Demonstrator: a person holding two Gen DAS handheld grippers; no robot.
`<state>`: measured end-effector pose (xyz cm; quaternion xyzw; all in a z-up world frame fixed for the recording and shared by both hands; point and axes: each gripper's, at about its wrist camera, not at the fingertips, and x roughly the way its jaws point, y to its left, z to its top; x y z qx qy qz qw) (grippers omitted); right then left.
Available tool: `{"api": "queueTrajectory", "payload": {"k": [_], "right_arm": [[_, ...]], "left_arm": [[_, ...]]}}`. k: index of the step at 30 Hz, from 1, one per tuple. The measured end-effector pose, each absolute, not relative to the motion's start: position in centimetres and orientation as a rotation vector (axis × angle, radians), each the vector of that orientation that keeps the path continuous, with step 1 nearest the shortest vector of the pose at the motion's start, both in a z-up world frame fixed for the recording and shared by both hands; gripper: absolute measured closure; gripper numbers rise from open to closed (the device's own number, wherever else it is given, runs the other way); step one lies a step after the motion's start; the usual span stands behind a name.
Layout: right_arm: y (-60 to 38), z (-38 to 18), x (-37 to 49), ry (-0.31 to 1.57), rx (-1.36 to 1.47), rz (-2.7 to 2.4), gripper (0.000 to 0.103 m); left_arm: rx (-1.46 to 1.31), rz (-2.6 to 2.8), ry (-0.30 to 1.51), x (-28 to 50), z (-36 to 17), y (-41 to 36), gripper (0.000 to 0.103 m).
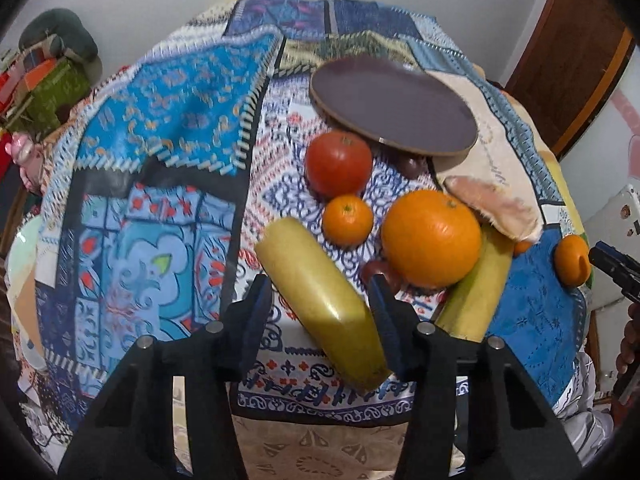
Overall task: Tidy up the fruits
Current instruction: 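Lower the left tool onto the green vegetable while the right tool grasps the orange, then carry the green vegetable and orange onto the brown plate and release both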
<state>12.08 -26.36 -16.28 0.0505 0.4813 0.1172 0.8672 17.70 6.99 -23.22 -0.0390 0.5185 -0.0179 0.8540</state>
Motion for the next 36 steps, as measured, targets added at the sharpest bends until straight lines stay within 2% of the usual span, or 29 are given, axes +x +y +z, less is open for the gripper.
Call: {"api": "queueTrajectory", "payload": {"k": [14, 16, 25, 28, 36], "right_arm": [[-25.4, -18.9, 13.2, 1.100, 0.158, 0.306, 0.035], [-25.1, -19.3, 13.3, 1.119, 0.150, 0.299, 0.033], [-23.8, -20.0, 14.0, 1.121, 0.063, 0.284, 0.032], [-23.5, -19.9, 14.2, 1.105, 0.032, 0.272, 0.039], [-23.8, -19.1, 13.8, 1.065, 0.056, 0.287, 0.040]], "left_arm": [[-0.163, -0.052, 1.109, 19.0, -25.4, 7.7, 0.051], [-0.186, -0.057, 1.098, 19.2, -25.5, 8.1, 0.052], [-0.198, -0.048, 1.082, 19.6, -25.3, 8.8, 0.059], [-0.206, -0.038, 1.075, 19.3, -25.0, 9.2, 0.063], [-0.184, -0.020, 1.020, 18.2, -22.9, 9.7, 0.065]]}}
